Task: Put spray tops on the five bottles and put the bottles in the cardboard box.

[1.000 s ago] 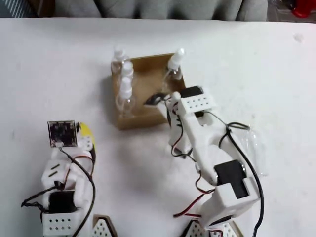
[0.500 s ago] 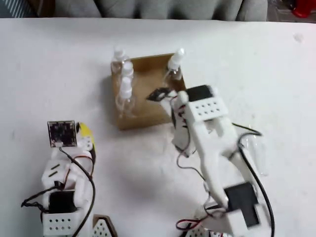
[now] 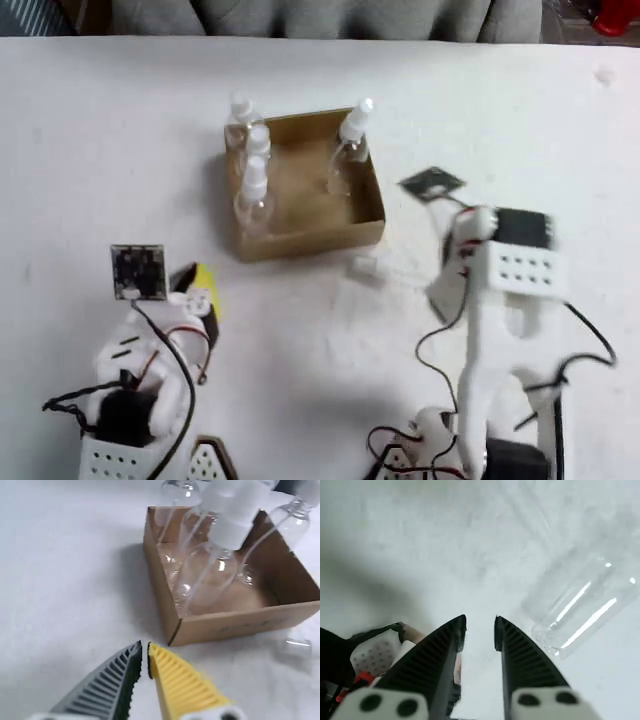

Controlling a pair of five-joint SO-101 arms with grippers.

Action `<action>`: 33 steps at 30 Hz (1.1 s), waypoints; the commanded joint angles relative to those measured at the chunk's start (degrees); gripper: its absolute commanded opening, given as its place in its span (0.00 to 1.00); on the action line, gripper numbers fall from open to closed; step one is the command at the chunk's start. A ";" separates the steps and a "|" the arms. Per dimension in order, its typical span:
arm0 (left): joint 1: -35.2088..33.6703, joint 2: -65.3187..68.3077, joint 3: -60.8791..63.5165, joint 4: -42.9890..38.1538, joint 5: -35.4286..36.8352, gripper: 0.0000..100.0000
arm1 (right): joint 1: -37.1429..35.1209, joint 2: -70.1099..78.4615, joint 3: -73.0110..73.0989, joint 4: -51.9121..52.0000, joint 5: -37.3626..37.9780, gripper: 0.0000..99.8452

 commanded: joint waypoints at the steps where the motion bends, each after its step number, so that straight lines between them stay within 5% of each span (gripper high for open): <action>1: 6.02 0.04 -5.27 0.35 0.70 0.02 | 7.96 -4.53 0.53 -0.40 0.97 0.03; 9: 15.87 20.97 -17.93 -2.20 5.45 0.02 | 20.00 -7.34 5.36 -2.42 10.37 0.03; 14: 24.04 41.89 -34.20 -3.16 16.62 0.02 | 23.69 -6.90 5.36 -4.09 13.10 0.03; 22: 33.89 64.40 -38.77 -25.67 34.37 0.03 | 25.01 -6.81 5.36 -4.53 15.91 0.03; 26: 35.65 74.33 -36.13 -39.12 41.49 0.16 | 25.01 -6.81 6.95 -4.97 16.44 0.03; 33: 35.65 98.24 -46.68 -44.22 49.76 0.30 | 24.57 -6.81 11.60 -11.74 16.44 0.03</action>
